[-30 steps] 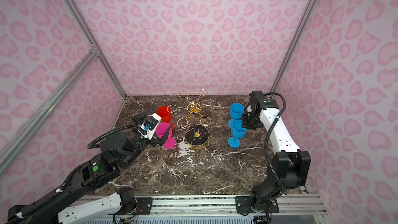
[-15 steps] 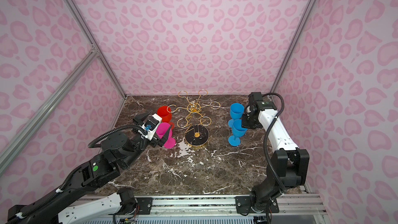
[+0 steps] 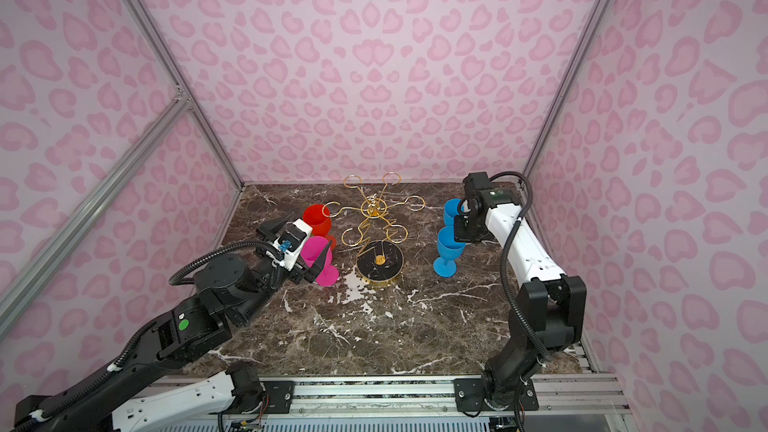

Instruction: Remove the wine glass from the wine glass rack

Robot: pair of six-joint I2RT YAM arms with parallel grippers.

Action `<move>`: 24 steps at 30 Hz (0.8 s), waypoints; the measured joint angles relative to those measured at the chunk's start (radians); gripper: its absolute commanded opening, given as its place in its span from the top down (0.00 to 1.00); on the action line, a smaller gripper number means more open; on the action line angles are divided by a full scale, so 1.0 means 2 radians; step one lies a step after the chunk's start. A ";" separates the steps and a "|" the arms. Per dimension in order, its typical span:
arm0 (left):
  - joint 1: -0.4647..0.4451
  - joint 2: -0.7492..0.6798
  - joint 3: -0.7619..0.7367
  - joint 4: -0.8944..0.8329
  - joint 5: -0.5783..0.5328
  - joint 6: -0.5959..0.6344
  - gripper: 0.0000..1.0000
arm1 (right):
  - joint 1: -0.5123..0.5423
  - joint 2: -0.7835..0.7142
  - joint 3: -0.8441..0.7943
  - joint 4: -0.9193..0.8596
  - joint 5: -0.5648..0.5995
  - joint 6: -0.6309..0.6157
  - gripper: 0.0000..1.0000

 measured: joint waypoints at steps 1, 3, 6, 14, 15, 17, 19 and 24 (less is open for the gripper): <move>0.000 -0.001 0.000 0.000 0.000 0.000 0.02 | 0.004 0.003 0.004 0.000 0.001 0.001 1.00; 0.000 -0.002 0.000 0.000 0.000 0.000 0.02 | 0.011 0.010 0.012 0.000 0.002 0.006 1.00; 0.000 -0.003 0.001 -0.001 0.000 -0.002 0.02 | 0.022 0.021 0.023 0.000 0.002 0.009 1.00; 0.000 -0.003 0.003 -0.004 0.001 -0.003 0.02 | 0.040 0.040 0.046 -0.002 0.002 0.017 0.93; 0.000 -0.003 0.003 -0.004 0.001 -0.003 0.02 | 0.040 0.040 0.047 -0.004 0.002 0.018 0.88; 0.000 -0.003 0.003 -0.005 0.001 -0.004 0.02 | 0.040 0.040 0.047 -0.003 0.005 0.022 0.76; 0.000 -0.003 0.003 -0.007 0.002 -0.004 0.02 | 0.040 0.038 0.048 -0.005 0.005 0.021 0.69; 0.000 -0.003 0.003 -0.013 0.002 -0.006 0.02 | 0.040 0.035 0.049 -0.006 0.004 0.022 0.55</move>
